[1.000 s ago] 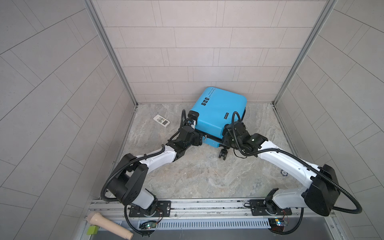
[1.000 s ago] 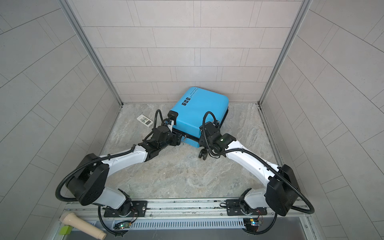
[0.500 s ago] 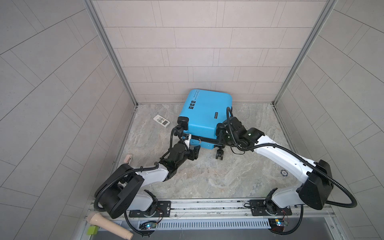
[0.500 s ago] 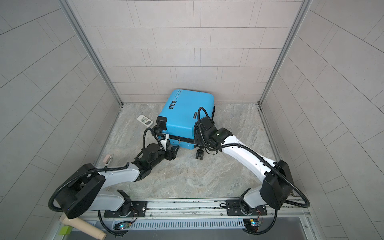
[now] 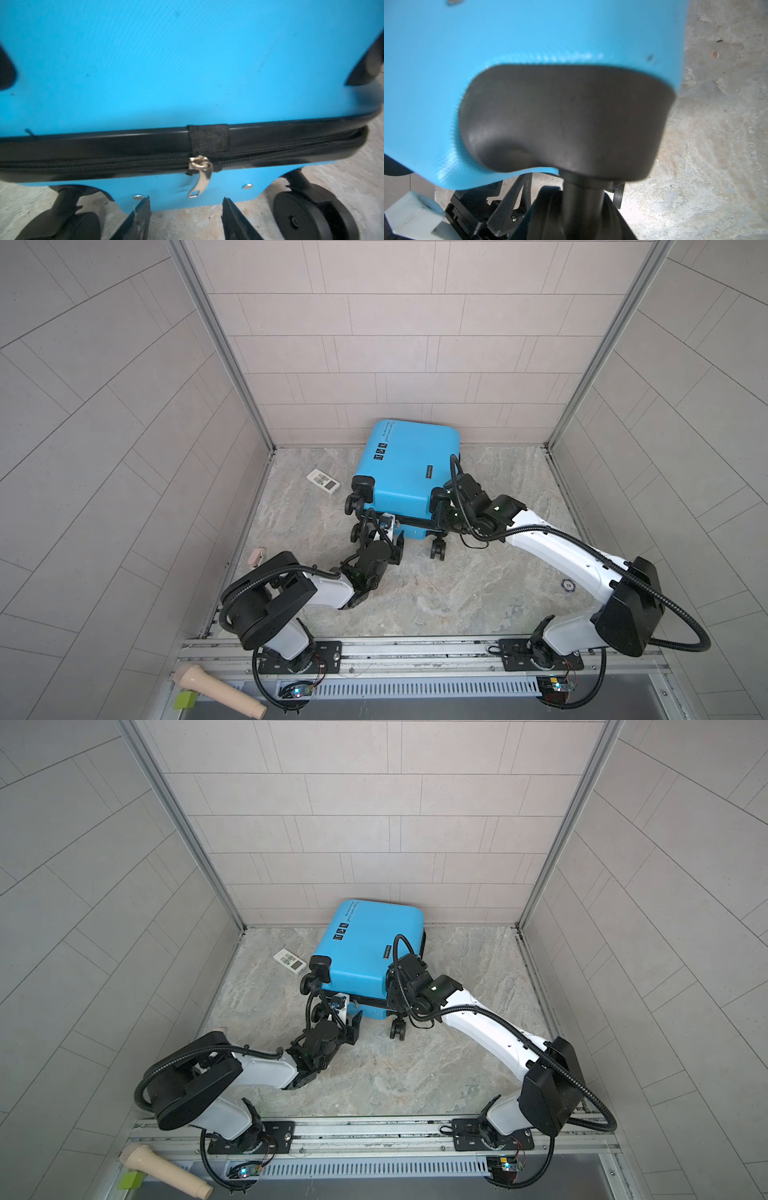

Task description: Pack the luggage

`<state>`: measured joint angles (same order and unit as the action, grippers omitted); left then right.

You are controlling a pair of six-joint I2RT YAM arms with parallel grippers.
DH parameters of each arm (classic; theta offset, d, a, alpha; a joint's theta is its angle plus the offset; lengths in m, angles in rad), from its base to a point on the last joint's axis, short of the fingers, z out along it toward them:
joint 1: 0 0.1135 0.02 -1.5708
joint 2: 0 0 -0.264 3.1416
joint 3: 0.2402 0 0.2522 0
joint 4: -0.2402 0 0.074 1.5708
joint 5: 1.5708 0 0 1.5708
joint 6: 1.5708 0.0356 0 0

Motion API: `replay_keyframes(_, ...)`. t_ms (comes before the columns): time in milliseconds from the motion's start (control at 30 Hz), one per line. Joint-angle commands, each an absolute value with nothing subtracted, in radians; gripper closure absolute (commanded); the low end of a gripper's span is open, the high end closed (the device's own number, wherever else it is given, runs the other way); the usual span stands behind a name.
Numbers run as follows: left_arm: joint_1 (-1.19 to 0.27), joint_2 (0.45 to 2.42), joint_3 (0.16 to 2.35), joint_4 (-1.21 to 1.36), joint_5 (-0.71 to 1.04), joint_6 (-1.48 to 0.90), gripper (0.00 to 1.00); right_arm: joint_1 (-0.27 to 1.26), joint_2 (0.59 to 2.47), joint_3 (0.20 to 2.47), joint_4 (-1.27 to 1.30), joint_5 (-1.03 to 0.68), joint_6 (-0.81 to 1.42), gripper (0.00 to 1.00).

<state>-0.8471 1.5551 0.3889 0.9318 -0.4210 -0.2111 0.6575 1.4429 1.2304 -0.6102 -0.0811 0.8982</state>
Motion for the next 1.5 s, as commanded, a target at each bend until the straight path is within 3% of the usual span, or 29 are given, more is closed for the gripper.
replay_keyframes(0, -0.857, 1.583, 0.41, 1.033, -0.517, -0.185, 0.45, 0.684, 1.448, 1.267, -0.519, -0.159, 0.843, 1.0)
replay_keyframes(367, -0.88, 1.698, 0.455, 1.167, -0.532, -0.169, 0.54, 0.684, 1.46, 1.264, -0.508, -0.181, 0.847, 1.0)
replay_keyframes(633, -0.873, 1.685, 0.44, 1.175, -0.607, -0.145, 0.74, 0.685, 1.45, 1.263, -0.511, -0.181, 0.847, 1.0)
replay_keyframes(967, -0.803, 1.614, 0.363, 1.19, -0.382, -0.188, 0.99, 0.685, 1.443, 1.294, -0.531, -0.177, 0.836, 1.0)
replay_keyframes(1467, -0.763, 1.511, 0.389, 1.038, -0.05, -0.238, 1.0, 0.686, 1.44, 1.344, -0.527, -0.22, 0.828, 1.0)
